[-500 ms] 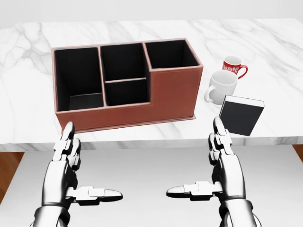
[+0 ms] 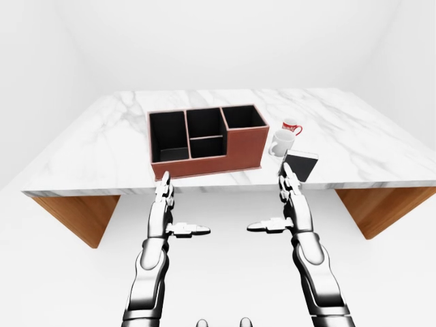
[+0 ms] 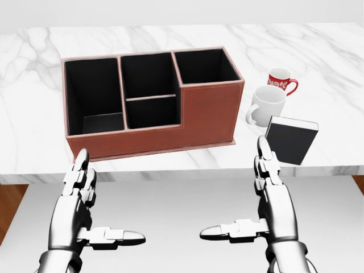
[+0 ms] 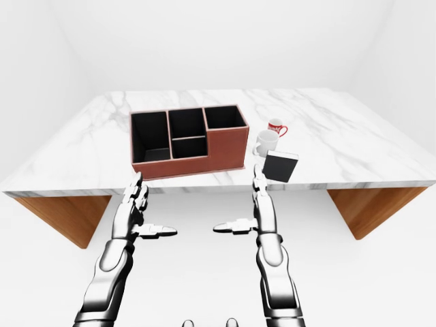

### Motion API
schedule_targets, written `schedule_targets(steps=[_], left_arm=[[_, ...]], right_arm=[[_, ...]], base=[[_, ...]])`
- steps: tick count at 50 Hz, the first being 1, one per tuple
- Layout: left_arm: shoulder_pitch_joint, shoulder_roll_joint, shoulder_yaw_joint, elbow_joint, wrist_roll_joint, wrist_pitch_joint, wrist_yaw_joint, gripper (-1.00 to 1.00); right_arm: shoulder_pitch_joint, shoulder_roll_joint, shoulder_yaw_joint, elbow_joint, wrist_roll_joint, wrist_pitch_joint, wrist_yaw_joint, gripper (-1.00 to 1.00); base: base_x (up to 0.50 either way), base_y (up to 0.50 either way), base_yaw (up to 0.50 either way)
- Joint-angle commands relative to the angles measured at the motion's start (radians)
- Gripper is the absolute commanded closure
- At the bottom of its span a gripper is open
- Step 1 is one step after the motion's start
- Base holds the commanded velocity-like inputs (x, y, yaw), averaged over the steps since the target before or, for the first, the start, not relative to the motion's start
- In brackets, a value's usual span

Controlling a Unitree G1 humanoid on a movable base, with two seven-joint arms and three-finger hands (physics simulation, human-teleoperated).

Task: Pick up the book and place it in the right compartment of the caddy.

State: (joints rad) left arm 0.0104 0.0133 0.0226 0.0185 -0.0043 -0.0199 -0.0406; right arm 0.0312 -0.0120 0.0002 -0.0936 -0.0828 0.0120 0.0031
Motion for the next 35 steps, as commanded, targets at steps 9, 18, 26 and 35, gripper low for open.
schedule_targets(steps=[9,18,26,35], left_arm=[[0.007,-0.001,-0.005,-0.008,0.006,0.001,-0.003,-1.00],[0.005,-0.002,-0.006,0.004,0.008,-0.008,-0.004,-1.00],[0.011,-0.002,-0.007,-0.010,0.008,0.000,-0.004,-1.00],[0.012,-0.003,-0.008,-0.006,0.008,-0.006,-0.004,-1.00]], right_arm=[[0.049,0.003,0.070,-0.129,-0.201,0.034,-0.012,-1.00],[0.102,0.005,0.154,-0.380,-0.475,0.075,-0.036,-1.00],[0.126,0.011,0.258,-0.571,-0.749,0.075,0.013,-1.00],[0.129,0.023,0.290,-0.618,-0.946,0.075,0.057,-1.00]], base=[[0.45,-0.04,0.00],[0.50,-0.02,0.00],[0.47,0.00,0.00],[0.10,0.00,0.00]])
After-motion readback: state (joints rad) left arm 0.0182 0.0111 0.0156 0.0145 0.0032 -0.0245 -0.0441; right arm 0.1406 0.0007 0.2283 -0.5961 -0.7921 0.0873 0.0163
